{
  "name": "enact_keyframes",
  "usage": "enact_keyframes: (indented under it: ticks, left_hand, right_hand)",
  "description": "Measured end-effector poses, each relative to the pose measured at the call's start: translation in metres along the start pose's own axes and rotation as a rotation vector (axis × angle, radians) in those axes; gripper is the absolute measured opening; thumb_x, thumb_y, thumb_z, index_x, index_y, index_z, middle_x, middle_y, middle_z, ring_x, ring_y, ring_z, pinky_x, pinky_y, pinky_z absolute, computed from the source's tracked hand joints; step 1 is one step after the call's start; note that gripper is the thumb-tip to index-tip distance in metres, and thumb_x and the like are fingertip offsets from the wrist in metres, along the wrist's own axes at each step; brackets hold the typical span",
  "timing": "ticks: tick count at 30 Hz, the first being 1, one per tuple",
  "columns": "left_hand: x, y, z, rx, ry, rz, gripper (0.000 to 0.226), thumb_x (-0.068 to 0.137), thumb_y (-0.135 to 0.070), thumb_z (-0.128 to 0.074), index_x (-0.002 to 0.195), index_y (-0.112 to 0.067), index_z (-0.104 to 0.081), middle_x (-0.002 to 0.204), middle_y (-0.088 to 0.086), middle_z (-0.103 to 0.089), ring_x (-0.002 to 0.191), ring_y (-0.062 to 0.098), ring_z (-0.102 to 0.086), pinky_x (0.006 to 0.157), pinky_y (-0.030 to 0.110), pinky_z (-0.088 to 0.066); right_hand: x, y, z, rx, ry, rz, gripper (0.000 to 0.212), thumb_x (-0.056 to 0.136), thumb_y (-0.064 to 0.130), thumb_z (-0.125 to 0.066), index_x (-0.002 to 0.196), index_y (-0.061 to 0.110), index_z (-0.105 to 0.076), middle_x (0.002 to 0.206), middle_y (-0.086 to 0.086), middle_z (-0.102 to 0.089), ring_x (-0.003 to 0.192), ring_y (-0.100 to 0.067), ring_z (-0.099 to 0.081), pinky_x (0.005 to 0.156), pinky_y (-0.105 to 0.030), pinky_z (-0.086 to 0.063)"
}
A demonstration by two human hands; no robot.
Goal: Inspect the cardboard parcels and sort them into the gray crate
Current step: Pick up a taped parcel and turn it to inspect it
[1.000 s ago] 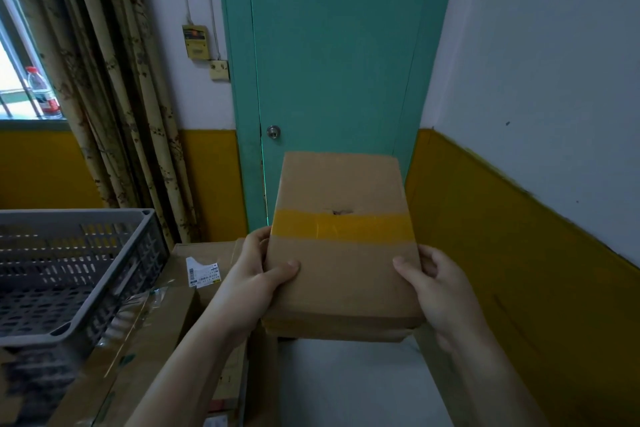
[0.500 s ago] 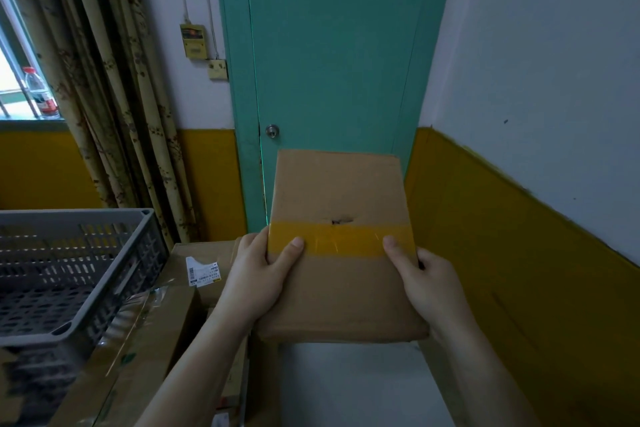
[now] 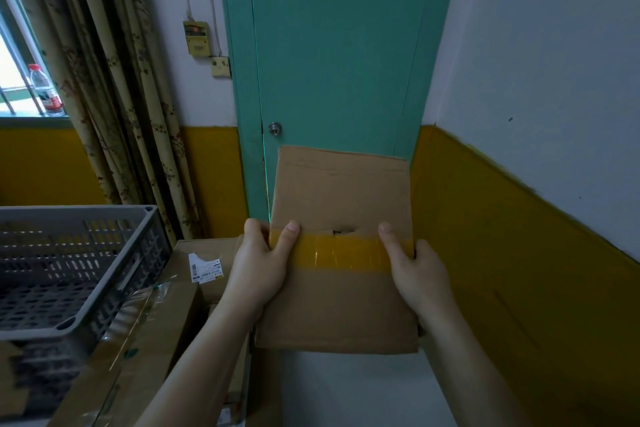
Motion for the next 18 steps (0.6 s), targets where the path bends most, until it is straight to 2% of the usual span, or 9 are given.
enact_keyframes:
  ticks: [3, 7, 9, 10, 12, 13, 15, 16, 18]
  left_hand:
    - [0.002, 0.001, 0.000, 0.041, 0.023, -0.007, 0.031, 0.096, -0.060, -0.057, 0.099, -0.032, -0.042, 0.108, 0.001, -0.060, 0.097, 0.021, -0.066, 0.085, 0.051, -0.061]
    - [0.005, 0.008, -0.002, -0.032, 0.040, 0.040, 0.035, 0.096, -0.059, -0.059, 0.112, -0.032, -0.042, 0.111, -0.007, -0.058, 0.105, 0.022, -0.064, 0.093, 0.053, -0.057]
    - [0.004, 0.007, -0.003, -0.064, 0.052, 0.018, 0.041, 0.089, -0.069, -0.057, 0.118, -0.044, -0.042, 0.110, -0.017, -0.059, 0.105, 0.016, -0.064, 0.090, 0.046, -0.058]
    - [0.003, 0.005, -0.003, -0.080, 0.055, 0.004, 0.041, 0.083, -0.076, -0.055, 0.112, -0.049, -0.047, 0.107, -0.021, -0.062, 0.101, 0.011, -0.067, 0.083, 0.039, -0.059]
    - [0.003, 0.001, -0.001, -0.107, 0.045, -0.002, 0.040, 0.075, -0.084, -0.051, 0.098, -0.051, -0.056, 0.098, -0.020, -0.070, 0.090, 0.006, -0.071, 0.070, 0.030, -0.056]
    - [0.004, 0.001, 0.000, -0.112, 0.032, 0.007, 0.040, 0.076, -0.085, -0.050, 0.095, -0.051, -0.058, 0.098, -0.018, -0.071, 0.089, 0.007, -0.071, 0.068, 0.030, -0.056]
    - [0.008, 0.002, 0.002, -0.103, 0.006, 0.040, 0.045, 0.081, -0.085, -0.051, 0.099, -0.045, -0.058, 0.104, -0.011, -0.069, 0.093, 0.013, -0.071, 0.068, 0.033, -0.057]
    - [0.010, 0.003, 0.002, -0.089, -0.001, 0.046, 0.047, 0.083, -0.084, -0.052, 0.101, -0.042, -0.057, 0.106, -0.008, -0.068, 0.094, 0.015, -0.070, 0.068, 0.034, -0.057]
    - [0.013, 0.005, 0.001, -0.046, -0.013, 0.029, 0.052, 0.083, -0.084, -0.051, 0.102, -0.036, -0.055, 0.107, -0.006, -0.066, 0.095, 0.015, -0.068, 0.070, 0.035, -0.056]
  right_hand:
    - [0.004, 0.000, 0.005, -0.091, -0.043, 0.039, 0.073, 0.091, 0.078, -0.038, 0.121, 0.016, -0.059, 0.119, -0.005, -0.062, 0.100, -0.025, -0.059, 0.086, -0.042, -0.050]
    - [0.007, 0.000, 0.009, -0.162, -0.021, 0.091, 0.055, 0.096, 0.072, -0.040, 0.091, 0.020, -0.057, 0.088, 0.003, -0.057, 0.078, -0.013, -0.055, 0.063, -0.032, -0.040]
    - [0.008, 0.001, 0.011, -0.122, -0.038, 0.085, 0.056, 0.094, 0.073, -0.042, 0.076, 0.021, -0.050, 0.076, 0.003, -0.050, 0.071, -0.015, -0.051, 0.059, -0.031, -0.034]
    - [0.008, 0.002, 0.013, -0.113, -0.051, 0.079, 0.059, 0.093, 0.077, -0.038, 0.072, 0.022, -0.047, 0.074, 0.003, -0.048, 0.070, -0.017, -0.050, 0.060, -0.032, -0.033]
    - [0.011, 0.004, 0.013, -0.127, -0.045, 0.064, 0.072, 0.088, 0.085, -0.025, 0.082, 0.021, -0.056, 0.083, 0.001, -0.055, 0.081, -0.022, -0.056, 0.067, -0.033, -0.038]
    - [0.012, 0.004, 0.012, -0.141, -0.030, 0.055, 0.084, 0.086, 0.088, -0.020, 0.098, 0.017, -0.064, 0.097, -0.003, -0.062, 0.092, -0.025, -0.059, 0.074, -0.035, -0.040]
    - [0.014, 0.006, 0.010, -0.191, -0.005, 0.036, 0.097, 0.087, 0.088, -0.015, 0.130, 0.016, -0.062, 0.125, -0.007, -0.064, 0.112, -0.029, -0.060, 0.083, -0.034, -0.039]
    - [0.013, 0.006, 0.009, -0.207, 0.002, 0.031, 0.098, 0.087, 0.088, -0.015, 0.135, 0.017, -0.061, 0.126, -0.005, -0.065, 0.113, -0.027, -0.061, 0.084, -0.031, -0.039]
    - [0.012, 0.005, 0.006, -0.225, 0.017, 0.015, 0.099, 0.085, 0.090, -0.015, 0.120, 0.016, -0.070, 0.097, 0.004, -0.068, 0.088, -0.015, -0.063, 0.070, -0.025, -0.041]
Point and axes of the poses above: each hand's wrist, its own x-axis towards the middle knuckle, its own z-axis out of the back of the hand, y = z × x, the point moved 2 cm from there along x, towards the middle knuckle
